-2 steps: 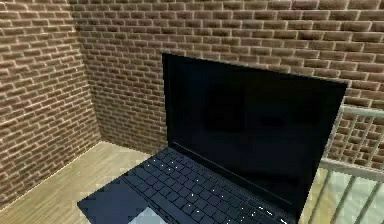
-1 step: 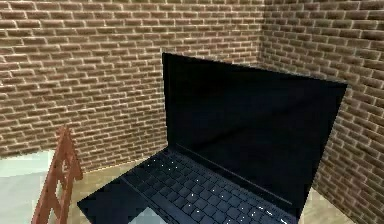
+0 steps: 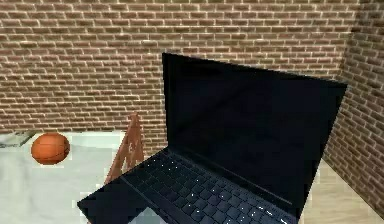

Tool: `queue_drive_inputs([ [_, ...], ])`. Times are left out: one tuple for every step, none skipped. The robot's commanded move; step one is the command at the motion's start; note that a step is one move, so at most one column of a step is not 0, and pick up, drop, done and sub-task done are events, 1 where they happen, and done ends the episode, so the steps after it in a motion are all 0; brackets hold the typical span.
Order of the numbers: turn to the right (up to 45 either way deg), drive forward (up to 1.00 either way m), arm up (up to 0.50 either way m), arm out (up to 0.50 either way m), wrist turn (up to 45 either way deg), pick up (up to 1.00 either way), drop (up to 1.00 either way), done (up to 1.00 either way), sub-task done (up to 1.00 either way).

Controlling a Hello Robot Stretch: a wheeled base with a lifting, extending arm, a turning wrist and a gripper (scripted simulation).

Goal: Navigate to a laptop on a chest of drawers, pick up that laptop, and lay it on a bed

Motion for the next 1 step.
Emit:
queue_drive_inputs([
  [0.0,1.00,0.00,0.00,0.0,0.00,0.00,0.00,0.00],
])
